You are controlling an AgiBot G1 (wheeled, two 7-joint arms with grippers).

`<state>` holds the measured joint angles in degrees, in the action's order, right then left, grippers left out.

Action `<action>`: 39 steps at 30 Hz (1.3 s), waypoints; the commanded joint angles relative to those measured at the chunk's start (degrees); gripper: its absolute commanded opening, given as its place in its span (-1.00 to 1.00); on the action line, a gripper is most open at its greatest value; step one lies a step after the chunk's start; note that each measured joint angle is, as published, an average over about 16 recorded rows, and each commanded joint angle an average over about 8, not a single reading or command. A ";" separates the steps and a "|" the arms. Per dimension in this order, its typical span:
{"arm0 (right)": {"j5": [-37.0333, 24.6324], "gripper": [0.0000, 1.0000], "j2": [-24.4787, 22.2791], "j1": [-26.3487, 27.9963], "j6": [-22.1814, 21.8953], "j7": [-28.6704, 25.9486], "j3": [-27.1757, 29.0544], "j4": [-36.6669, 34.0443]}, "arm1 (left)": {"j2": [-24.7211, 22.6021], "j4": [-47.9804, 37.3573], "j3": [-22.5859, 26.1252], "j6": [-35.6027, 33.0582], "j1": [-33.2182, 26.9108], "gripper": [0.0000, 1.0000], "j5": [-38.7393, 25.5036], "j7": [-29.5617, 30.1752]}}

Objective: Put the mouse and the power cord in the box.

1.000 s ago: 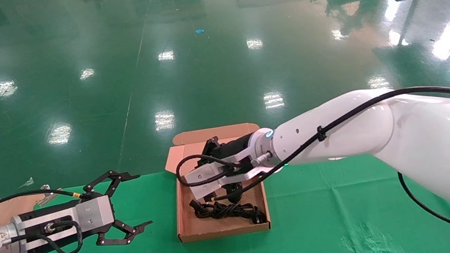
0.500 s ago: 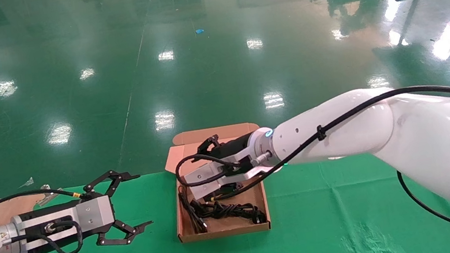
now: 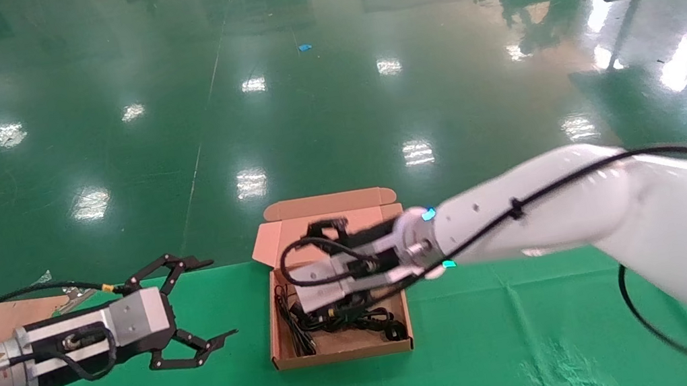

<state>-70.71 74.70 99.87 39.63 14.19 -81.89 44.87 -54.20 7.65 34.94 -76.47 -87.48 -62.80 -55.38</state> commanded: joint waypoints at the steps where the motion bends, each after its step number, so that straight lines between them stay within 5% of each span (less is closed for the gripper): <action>1: 0.90 1.00 -1.08 -1.22 1.48 -0.82 2.10 0.75 | 0.65 2.24 -0.64 -0.31 0.88 1.00 0.71 2.24; 39: 21.03 1.00 -28.89 -27.94 33.60 -18.20 48.04 20.89 | 14.24 48.94 -14.04 -6.84 19.24 1.00 15.54 49.09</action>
<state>-49.67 45.81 71.93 73.23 -4.01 -33.85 65.76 -39.96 56.58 20.90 -83.32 -68.25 -47.26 -6.30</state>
